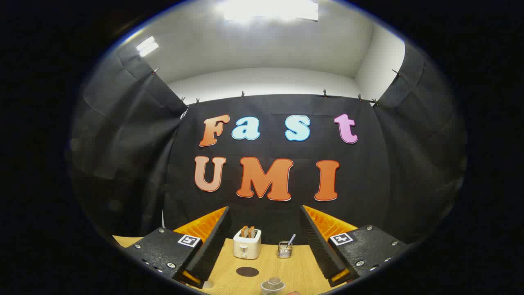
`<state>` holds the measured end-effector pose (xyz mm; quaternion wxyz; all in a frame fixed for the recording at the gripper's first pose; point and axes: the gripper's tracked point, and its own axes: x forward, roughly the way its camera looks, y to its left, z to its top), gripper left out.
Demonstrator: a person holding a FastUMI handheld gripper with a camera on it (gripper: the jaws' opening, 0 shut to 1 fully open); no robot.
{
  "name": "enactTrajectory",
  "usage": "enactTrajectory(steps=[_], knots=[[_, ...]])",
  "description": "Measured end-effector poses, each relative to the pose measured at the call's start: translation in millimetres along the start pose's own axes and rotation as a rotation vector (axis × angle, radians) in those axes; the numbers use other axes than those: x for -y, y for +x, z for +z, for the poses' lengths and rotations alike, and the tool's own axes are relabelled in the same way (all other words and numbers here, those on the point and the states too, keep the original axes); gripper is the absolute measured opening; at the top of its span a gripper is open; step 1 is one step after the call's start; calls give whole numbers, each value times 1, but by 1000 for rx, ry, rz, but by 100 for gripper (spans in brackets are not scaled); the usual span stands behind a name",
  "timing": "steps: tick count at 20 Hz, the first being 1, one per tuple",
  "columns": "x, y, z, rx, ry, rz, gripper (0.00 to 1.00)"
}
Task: Take the bottle from table, then pour the juice into the cup, finally place the bottle on the coaster
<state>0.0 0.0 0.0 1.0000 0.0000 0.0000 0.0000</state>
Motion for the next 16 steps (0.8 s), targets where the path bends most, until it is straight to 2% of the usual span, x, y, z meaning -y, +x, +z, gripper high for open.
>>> enactTrajectory(steps=[16], knots=[[-6, 3, -6, -8, 19, 20, 99]])
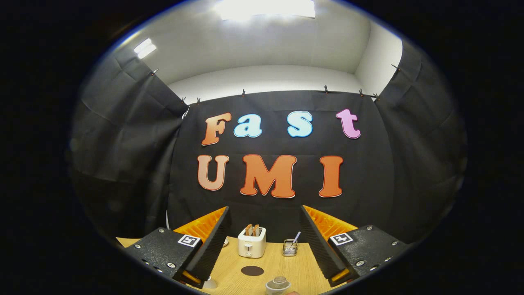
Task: Take the bottle from table, then pour the juice into the cup, finally place the bottle on the coaster
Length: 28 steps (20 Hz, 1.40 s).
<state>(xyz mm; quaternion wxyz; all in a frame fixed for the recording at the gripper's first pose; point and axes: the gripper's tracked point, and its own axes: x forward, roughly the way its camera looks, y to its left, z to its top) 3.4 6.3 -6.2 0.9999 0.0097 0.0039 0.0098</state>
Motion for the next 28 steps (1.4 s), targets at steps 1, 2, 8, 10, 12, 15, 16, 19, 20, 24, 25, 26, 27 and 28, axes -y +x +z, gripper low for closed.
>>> enactTrajectory(steps=[1, 2, 8, 10, 12, 15, 16, 19, 20, 24, 25, 26, 27, 28], knots=[[0, 1, 0, 4, -1, -1, 99], [-1, 1, -1, 5, -1, -3, 99], [5, 5, -28, -32, 26, -28, 99], [7, 5, -45, -56, 41, -37, 99], [5, 5, -67, -87, 57, -24, 99], [-1, 1, -104, -148, 55, 6, 99], [0, 0, -115, -166, 46, 5, 99], [4, -5, -147, -208, 27, -14, 99], [3, -6, -157, -226, 27, -14, 99], [8, -14, -196, -291, 18, -33, 99], [12, -16, -204, -307, 17, -47, 99], [13, -17, -212, -319, 20, -54, 99], [15, -18, -219, -333, 23, -60, 99], [16, -19, -227, -346, 27, -63, 99]])
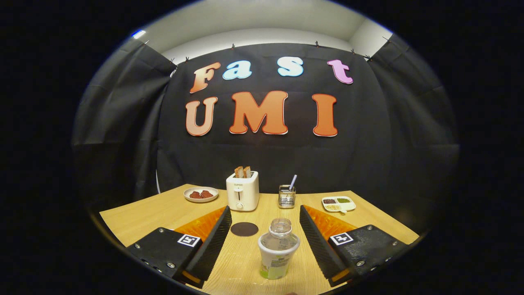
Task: Take the bottle from table, then pour the juice into the cup, finally place the bottle on the coaster
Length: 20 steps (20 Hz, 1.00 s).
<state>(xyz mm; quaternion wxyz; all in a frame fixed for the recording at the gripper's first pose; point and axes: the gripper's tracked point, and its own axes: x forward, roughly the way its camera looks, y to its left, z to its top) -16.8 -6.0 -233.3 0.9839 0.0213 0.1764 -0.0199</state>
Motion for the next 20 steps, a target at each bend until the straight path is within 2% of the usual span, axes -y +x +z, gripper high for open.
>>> enactTrajectory(steps=[9, 12, 16, 17, 20], knots=[[11, 10, -73, -157, 78, -23, 98], [16, 16, -92, -192, 58, -45, 93], [18, 21, -110, -212, 29, -75, 80], [18, 22, -115, -218, 19, -84, 74], [16, 22, -113, -200, -22, -98, 67]])
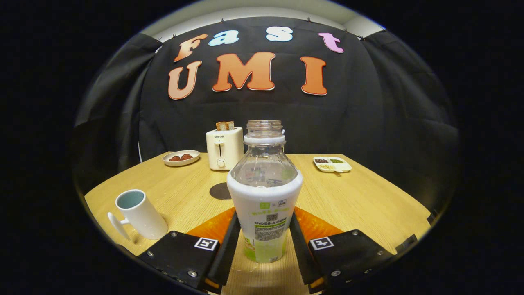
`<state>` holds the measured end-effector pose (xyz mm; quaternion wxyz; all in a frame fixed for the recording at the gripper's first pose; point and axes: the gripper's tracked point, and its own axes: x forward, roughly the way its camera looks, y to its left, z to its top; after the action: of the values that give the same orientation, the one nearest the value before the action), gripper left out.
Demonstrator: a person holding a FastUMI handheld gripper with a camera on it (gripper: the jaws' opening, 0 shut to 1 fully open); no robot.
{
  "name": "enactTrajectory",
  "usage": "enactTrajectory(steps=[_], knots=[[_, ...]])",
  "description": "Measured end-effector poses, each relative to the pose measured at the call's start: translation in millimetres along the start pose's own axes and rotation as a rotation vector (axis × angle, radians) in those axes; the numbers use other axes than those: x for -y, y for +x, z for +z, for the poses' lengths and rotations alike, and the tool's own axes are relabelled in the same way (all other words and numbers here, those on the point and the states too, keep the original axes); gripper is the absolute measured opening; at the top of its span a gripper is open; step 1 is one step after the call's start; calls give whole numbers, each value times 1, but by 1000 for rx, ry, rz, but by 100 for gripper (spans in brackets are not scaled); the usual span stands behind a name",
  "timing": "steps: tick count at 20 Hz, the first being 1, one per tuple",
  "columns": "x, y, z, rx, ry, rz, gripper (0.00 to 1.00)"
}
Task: Take the bottle from table, then pour the juice into the cup, finally place the bottle on the coaster
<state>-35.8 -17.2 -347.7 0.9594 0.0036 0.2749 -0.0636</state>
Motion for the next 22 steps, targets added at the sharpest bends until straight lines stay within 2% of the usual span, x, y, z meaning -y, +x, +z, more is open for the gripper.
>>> enactTrajectory(steps=[6, 16, 22], knots=[[-7, -2, 14, 39, -167, -41, 62], [-36, 1, 55, 171, -586, -124, 62], [-55, 4, 66, 259, -899, -190, 62]])
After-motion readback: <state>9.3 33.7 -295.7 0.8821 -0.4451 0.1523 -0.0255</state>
